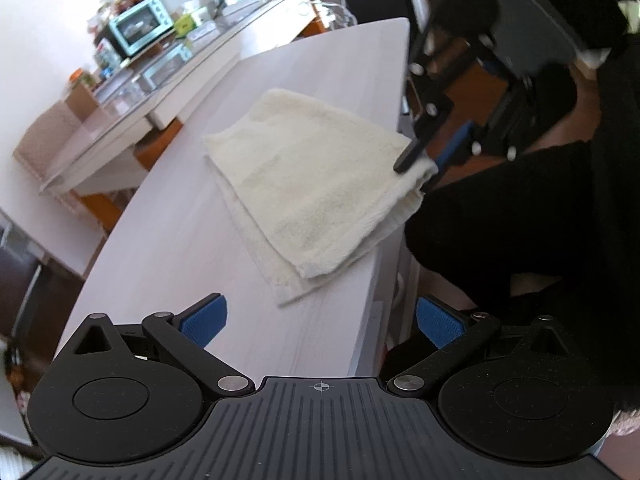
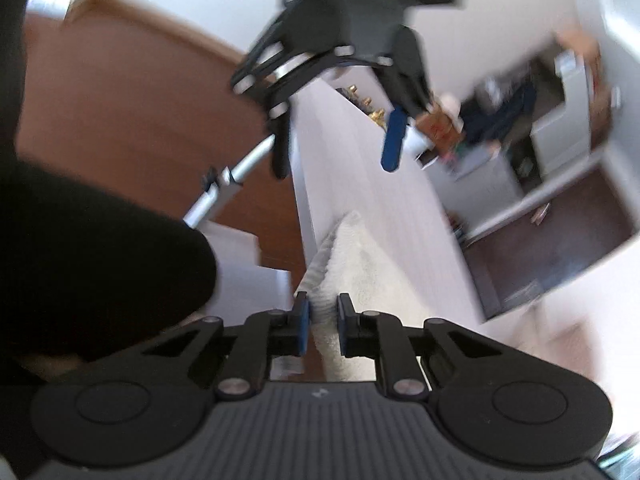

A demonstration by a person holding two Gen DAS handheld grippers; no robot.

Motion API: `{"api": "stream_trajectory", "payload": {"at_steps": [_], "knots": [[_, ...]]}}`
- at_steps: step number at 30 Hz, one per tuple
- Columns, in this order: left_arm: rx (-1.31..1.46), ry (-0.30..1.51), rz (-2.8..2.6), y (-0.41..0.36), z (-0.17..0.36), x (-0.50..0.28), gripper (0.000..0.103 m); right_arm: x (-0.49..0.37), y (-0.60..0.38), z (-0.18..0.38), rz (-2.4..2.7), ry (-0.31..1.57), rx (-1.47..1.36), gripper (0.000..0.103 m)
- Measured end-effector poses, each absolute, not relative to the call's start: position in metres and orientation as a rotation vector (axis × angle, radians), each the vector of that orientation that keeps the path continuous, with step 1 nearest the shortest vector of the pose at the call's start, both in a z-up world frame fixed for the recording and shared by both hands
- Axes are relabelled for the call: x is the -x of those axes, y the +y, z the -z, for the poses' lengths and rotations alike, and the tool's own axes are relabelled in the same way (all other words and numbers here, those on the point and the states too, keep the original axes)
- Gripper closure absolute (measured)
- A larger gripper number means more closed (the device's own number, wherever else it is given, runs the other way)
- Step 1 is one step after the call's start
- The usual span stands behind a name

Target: Fold towel

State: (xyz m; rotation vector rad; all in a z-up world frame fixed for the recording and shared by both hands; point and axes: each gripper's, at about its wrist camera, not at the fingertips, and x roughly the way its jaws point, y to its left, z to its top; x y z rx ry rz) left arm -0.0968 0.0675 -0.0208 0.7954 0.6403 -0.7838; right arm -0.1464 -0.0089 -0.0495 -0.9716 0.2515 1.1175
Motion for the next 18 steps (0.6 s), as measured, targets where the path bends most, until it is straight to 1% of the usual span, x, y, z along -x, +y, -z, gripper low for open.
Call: {"api": "stream_trajectory", "payload": {"at_steps": [2,4,5,9,10,11,12,13,14,18], "knots": [[-0.816,0.614,0.811,0.062,0.022,0.097,0.000,0.125,-0.020,0.030,-1.162,0.375,0.816,0.088],[-0.847,0.587,0.832,0.055,0.023,0.095,0.000,0.113,-0.027,0.021,-1.184,0.426,0.749,0.088],[-0.862,0.571,0.848,0.050,0.023,0.094,0.000,0.100,-0.033,0.013,-1.202,0.483,0.680,0.088],[-0.942,0.518,0.891,0.033,0.031,0.090,0.002,0.078,-0.051,0.000,-1.230,0.561,0.571,0.088],[-0.963,0.507,0.902,0.029,0.033,0.090,0.004,0.070,-0.058,-0.004,-1.241,0.581,0.537,0.088],[-0.979,0.497,0.912,0.025,0.035,0.089,0.015,0.066,-0.062,-0.005,-1.247,0.595,0.517,0.088],[-0.987,0.493,0.916,0.023,0.036,0.089,0.036,0.064,-0.064,-0.006,-1.251,0.607,0.505,0.088],[-1.005,0.487,0.919,0.021,0.038,0.088,0.041,0.061,-0.066,-0.007,-1.254,0.616,0.489,0.088],[-1.022,0.480,0.923,0.018,0.040,0.088,0.038,0.058,-0.069,-0.009,-1.259,0.627,0.470,0.088],[-1.059,0.461,0.940,0.011,0.042,0.083,0.040,0.049,-0.081,-0.016,-1.268,0.648,0.429,0.088]]}}
